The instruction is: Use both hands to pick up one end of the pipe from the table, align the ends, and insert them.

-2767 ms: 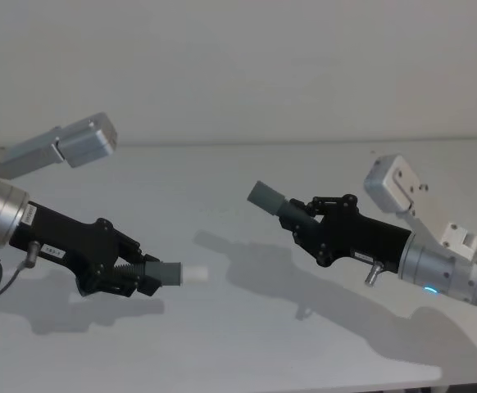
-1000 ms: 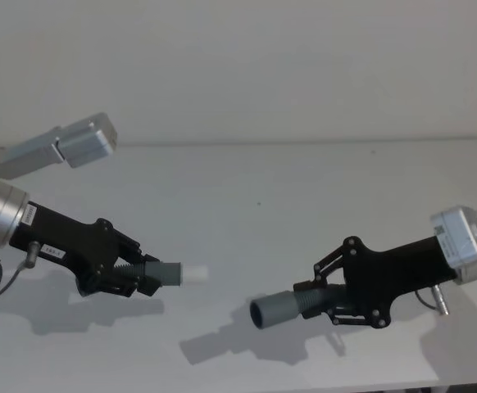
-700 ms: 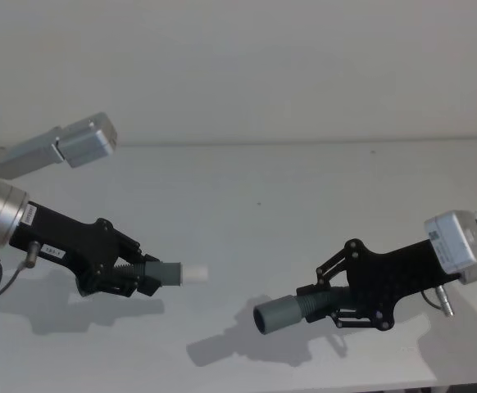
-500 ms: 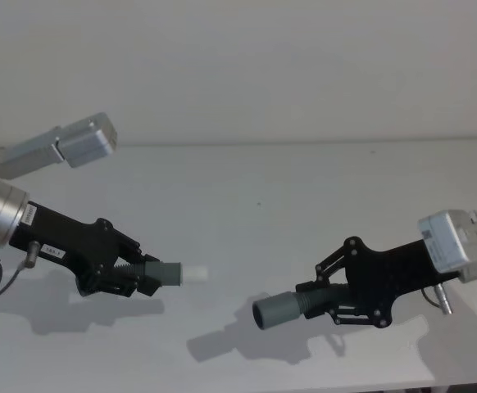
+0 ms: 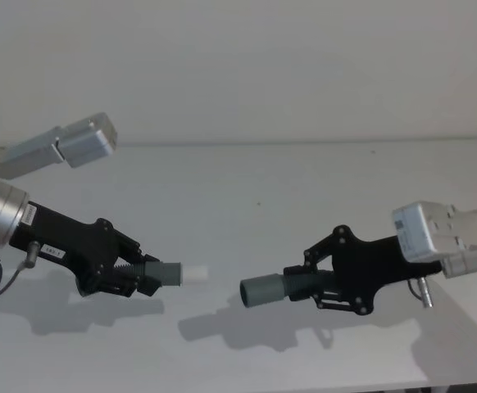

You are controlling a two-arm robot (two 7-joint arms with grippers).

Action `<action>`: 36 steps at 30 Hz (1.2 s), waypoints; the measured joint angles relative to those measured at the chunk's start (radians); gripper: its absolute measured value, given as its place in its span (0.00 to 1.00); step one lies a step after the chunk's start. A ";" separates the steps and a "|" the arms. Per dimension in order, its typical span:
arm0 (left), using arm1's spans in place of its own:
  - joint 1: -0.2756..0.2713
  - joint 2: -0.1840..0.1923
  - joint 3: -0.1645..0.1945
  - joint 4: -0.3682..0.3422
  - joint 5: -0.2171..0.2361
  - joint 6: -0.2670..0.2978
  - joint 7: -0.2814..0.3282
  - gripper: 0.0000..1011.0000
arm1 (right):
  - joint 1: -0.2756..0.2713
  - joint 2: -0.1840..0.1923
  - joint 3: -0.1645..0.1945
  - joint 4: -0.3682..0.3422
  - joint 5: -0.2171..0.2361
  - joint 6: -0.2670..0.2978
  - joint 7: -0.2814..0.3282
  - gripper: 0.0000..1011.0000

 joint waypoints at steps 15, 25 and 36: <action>0.000 0.000 0.000 0.000 0.000 0.000 0.000 0.34 | 0.006 -0.029 -0.028 0.015 -0.045 0.026 -0.065 0.23; 0.000 0.000 0.000 0.000 0.000 0.000 0.000 0.34 | 0.018 -0.041 -0.044 0.041 -0.067 0.031 -0.088 0.23; 0.000 0.000 0.000 0.000 0.000 0.000 0.000 0.34 | 0.025 -0.046 -0.055 0.059 -0.080 0.038 -0.110 0.23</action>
